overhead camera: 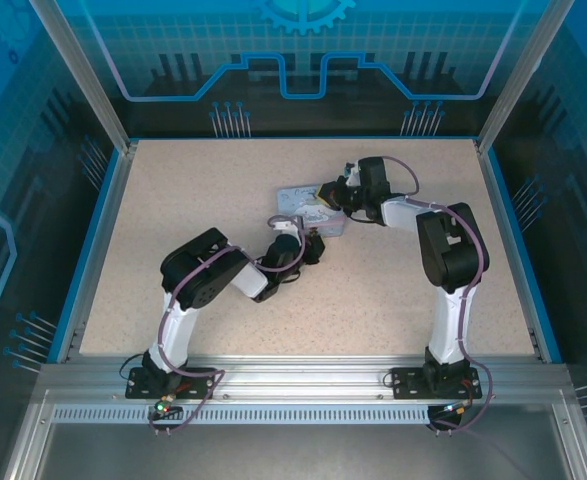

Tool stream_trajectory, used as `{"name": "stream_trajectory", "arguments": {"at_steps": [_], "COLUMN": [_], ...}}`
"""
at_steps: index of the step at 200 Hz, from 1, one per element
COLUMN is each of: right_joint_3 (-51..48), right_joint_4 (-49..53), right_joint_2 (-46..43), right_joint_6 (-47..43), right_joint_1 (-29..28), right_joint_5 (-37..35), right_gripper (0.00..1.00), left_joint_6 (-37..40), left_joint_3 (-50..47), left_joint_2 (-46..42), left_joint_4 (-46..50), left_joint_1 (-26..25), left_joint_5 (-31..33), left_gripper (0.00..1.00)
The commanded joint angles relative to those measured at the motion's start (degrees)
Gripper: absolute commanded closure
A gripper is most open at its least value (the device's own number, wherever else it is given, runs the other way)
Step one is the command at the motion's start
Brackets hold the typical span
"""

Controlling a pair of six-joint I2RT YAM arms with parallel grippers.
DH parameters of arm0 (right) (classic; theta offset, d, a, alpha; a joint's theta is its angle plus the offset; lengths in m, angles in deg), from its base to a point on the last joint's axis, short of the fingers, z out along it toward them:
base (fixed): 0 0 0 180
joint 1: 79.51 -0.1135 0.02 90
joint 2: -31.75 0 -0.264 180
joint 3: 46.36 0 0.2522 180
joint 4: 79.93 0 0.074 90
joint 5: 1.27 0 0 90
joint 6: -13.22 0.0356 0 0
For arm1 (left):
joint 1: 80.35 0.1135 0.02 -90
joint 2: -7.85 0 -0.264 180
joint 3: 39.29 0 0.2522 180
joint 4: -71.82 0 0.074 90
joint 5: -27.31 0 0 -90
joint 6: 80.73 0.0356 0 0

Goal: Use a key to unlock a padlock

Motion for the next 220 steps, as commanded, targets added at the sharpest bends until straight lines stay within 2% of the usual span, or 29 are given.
{"name": "stream_trajectory", "arguments": {"at_steps": [1, 54, 88, 118, 151, 220], "right_joint_3": [0.68, 1.43, -2.88, -10.22, -19.48, -39.09], "right_joint_4": [5.36, 8.16, 7.49, 3.97, 1.98, -0.87], "right_joint_2": [-2.96, -9.59, -14.76, -20.01, -28.24, -43.61], "right_joint_6": [-2.05, -2.41, -3.05, -2.16, -2.31, 0.27], "right_joint_1": [0.75, 4.20, 4.86, 5.27, 5.39, 4.07], "right_joint_5": [0.58, 1.58, 3.73, 6.82, 10.13, 8.58], "right_gripper": [1.00, 1.00, 1.00, 1.00, 1.00, 1.00], "left_joint_6": [-1.63, -7.22, -10.64, -13.07, -17.66, -23.32], "left_joint_3": [-1.70, -1.80, -1.46, -1.15, -2.85, -4.59], "left_joint_2": [-3.15, -8.79, -11.92, -13.47, -14.43, -17.40], "left_joint_4": [3.39, 13.16, 18.90, 21.84, 19.27, 16.92], "left_joint_1": [0.14, 0.49, 0.72, 1.35, 2.21, 2.64], "left_joint_5": [-3.15, -8.69, -10.26, -10.78, -11.92, -12.54], "left_gripper": [1.00, 1.00, 1.00, 1.00, 1.00, 1.00]}}
